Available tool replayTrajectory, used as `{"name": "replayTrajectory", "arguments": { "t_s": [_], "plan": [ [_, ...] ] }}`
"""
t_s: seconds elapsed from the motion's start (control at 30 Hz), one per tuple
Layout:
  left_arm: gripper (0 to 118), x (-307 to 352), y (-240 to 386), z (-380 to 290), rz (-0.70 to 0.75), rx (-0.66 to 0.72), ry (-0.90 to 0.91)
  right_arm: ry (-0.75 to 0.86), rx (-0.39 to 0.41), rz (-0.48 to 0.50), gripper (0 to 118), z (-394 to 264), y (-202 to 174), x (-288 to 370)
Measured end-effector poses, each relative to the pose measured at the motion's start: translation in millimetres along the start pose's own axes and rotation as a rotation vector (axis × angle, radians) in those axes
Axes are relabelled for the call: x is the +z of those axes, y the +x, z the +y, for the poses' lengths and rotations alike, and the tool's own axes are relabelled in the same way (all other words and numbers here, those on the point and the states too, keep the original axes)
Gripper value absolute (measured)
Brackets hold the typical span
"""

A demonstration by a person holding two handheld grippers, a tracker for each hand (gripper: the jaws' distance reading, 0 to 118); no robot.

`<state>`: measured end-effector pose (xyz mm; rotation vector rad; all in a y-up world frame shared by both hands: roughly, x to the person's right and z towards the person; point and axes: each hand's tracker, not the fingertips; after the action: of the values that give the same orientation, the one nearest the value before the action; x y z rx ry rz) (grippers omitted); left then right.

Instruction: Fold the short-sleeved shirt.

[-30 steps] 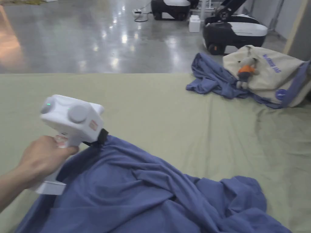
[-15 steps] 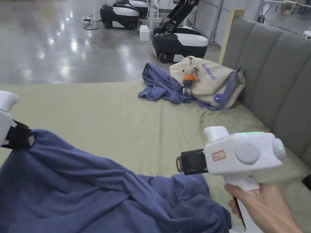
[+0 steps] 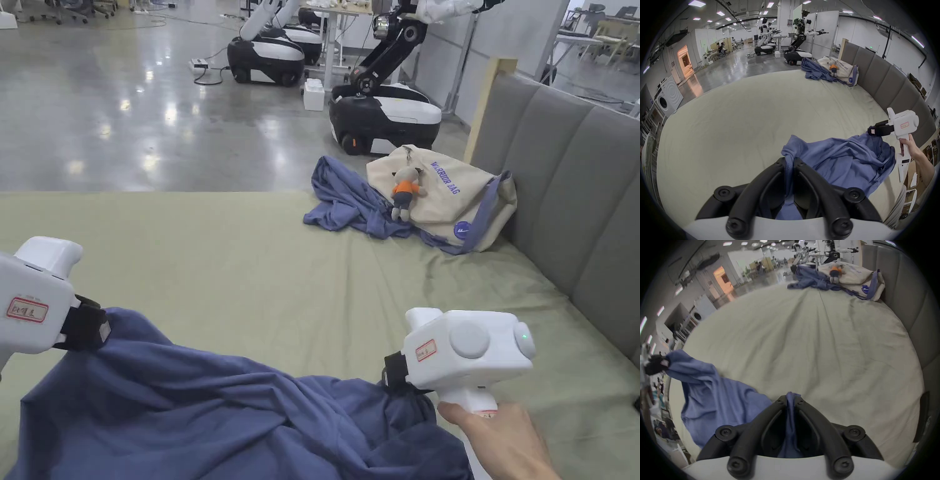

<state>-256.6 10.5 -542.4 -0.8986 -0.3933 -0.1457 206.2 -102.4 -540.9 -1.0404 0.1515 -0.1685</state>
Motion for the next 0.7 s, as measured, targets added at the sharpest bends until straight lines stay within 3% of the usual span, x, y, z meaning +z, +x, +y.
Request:
{"name": "replayTrajectory", "arguments": {
  "t_s": [0.17, 0.4, 0.7],
  "plan": [
    [9, 51.5, 13.0, 0.5, 0.031, -0.034, 0.158, 0.188, -0.078, 0.159, 6, 4.2, 3.4, 83.9],
    [9, 192.3, 36.4, -10.1, 0.018, 0.006, 0.442, 0.478, -0.013, 0.282, 6, 5.0, -20.3, 250.9],
    [9, 356.6, 89.5, -89.6, 0.004, 0.033, 0.787, 0.866, 0.1, 0.368, 6, -82.6, -74.6, 440.0]
  ]
}}
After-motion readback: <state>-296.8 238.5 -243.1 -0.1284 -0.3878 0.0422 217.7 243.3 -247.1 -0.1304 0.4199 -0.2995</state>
